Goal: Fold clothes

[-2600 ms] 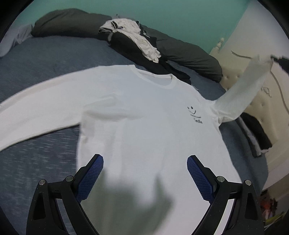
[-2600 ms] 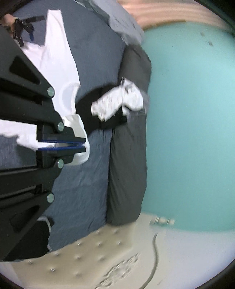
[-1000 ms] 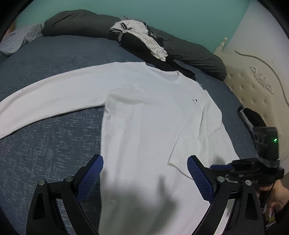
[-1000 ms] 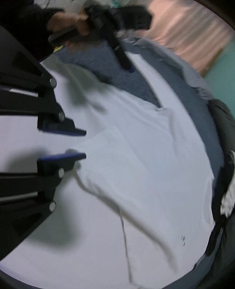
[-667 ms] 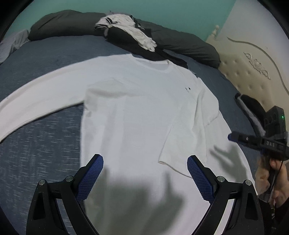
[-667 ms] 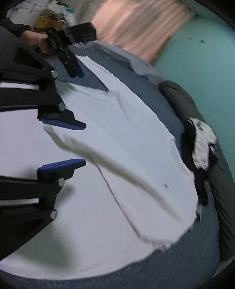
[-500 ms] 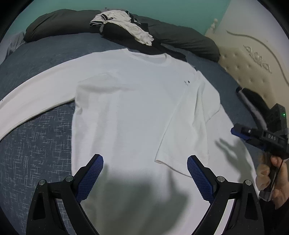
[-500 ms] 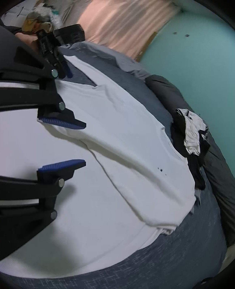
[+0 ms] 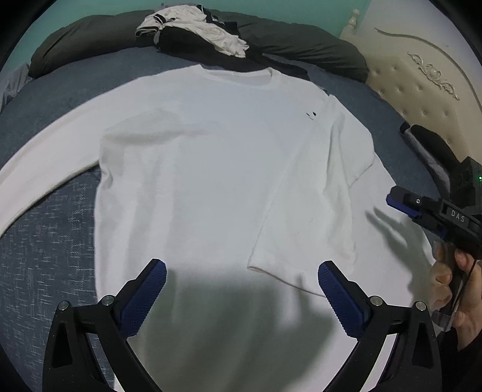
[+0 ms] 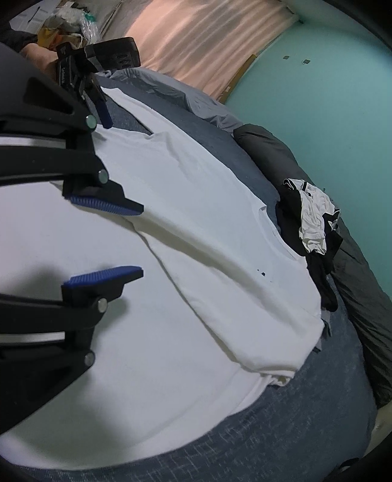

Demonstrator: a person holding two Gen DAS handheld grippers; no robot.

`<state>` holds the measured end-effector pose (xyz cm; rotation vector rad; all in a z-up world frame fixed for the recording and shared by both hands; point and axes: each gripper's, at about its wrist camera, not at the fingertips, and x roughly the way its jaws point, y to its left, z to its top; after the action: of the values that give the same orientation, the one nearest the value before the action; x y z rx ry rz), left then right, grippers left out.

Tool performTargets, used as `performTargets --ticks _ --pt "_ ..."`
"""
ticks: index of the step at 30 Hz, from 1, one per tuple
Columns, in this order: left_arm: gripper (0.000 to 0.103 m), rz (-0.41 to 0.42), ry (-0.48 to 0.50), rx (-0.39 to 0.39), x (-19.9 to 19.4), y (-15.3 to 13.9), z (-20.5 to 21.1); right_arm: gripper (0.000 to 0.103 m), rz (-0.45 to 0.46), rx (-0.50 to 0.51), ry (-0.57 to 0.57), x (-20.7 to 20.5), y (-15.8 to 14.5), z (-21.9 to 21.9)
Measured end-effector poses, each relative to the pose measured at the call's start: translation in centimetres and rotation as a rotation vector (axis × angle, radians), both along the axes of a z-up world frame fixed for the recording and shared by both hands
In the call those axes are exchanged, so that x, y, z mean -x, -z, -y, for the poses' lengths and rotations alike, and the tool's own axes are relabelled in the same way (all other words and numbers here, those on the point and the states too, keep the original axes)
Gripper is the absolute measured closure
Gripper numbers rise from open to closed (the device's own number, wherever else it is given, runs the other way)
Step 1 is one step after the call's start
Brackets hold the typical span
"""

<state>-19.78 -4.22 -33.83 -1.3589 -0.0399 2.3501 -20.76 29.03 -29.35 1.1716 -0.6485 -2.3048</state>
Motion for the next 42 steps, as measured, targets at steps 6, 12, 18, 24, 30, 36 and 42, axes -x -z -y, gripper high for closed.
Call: performTargets --ticks 6,12,18,24,30,36,42 --pt "0.000 -0.021 -0.001 0.007 -0.4 -0.3 -0.5 0.068 -0.006 0.003 -0.009 0.3 0.1 -0.5" --pt "0.000 -0.022 -0.036 0.023 -0.9 -0.7 -0.6 0.068 -0.008 0.033 0.039 0.6 -0.3 -2.5" --pt "0.001 -0.011 -0.036 0.056 -1.1 -1.3 -1.3 0.068 -0.043 0.048 0.048 0.5 -1.4 -3.6" --pt "0.001 0.017 -0.041 0.058 -1.0 -1.0 -2.0 0.068 -0.045 0.068 0.064 0.4 -1.7 -4.6" --pt "0.025 0.053 -0.028 0.063 -1.4 -0.1 -2.4 0.068 -0.046 0.081 0.070 0.5 -1.9 -4.9" --pt "0.036 0.077 -0.027 0.053 -1.3 0.3 -2.4 0.068 -0.050 0.090 0.056 0.6 -2.2 -4.5" --pt "0.048 0.093 -0.019 0.047 -0.7 0.8 -2.8 0.068 -0.044 0.103 0.055 0.8 -2.0 -4.5"
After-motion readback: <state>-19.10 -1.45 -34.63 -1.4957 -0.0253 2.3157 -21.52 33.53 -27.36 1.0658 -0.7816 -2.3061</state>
